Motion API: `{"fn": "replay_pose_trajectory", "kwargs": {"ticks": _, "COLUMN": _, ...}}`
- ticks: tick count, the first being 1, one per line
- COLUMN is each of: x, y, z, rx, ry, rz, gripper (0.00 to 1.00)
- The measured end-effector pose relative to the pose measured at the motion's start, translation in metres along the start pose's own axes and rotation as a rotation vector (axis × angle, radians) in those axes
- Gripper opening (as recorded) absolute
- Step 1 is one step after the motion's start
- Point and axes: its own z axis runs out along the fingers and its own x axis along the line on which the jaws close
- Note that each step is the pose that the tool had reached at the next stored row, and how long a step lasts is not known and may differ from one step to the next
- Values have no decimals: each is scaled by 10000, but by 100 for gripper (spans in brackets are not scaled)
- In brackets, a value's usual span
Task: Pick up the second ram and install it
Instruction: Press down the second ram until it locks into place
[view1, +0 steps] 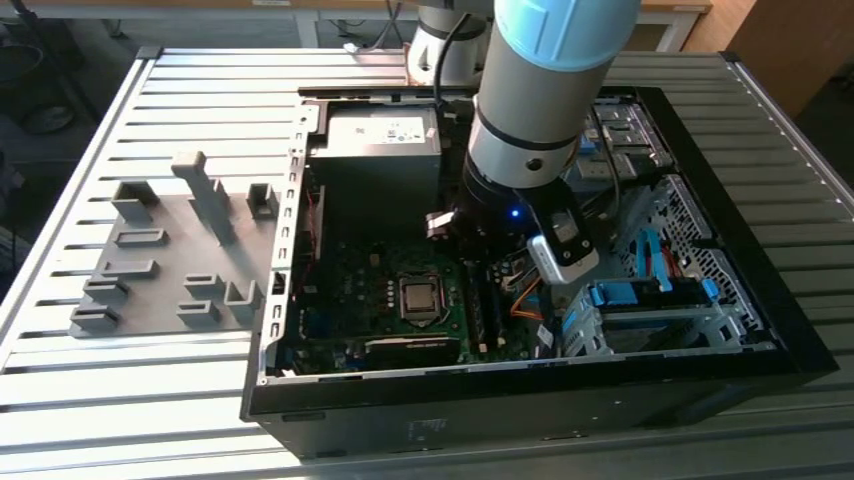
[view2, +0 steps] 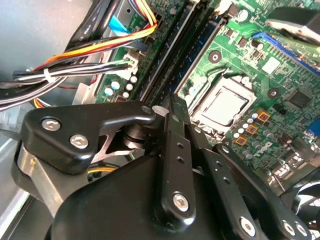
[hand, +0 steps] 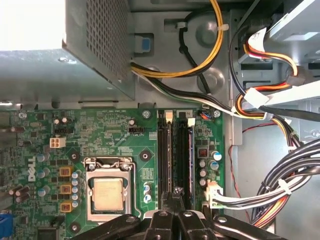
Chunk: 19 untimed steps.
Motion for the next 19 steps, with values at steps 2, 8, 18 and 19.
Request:
{"fn": "replay_pose_trajectory", "kwargs": {"ticks": 2, "x": 0, "y": -2, "z": 18, "rx": 4, "ry": 1, "rz": 4, "gripper": 11}}
{"fn": "replay_pose_trajectory", "kwargs": {"ticks": 8, "x": -1, "y": -3, "z": 69, "rx": 2, "ry": -1, "rz": 50, "gripper": 11}}
{"fn": "replay_pose_trajectory", "kwargs": {"ticks": 18, "x": -3, "y": -6, "z": 129, "rx": 11, "ry": 2, "rz": 64, "gripper": 11}}
{"fn": "replay_pose_trajectory", "kwargs": {"ticks": 19, "x": -3, "y": -6, "z": 136, "rx": 9, "ry": 1, "rz": 65, "gripper": 11}}
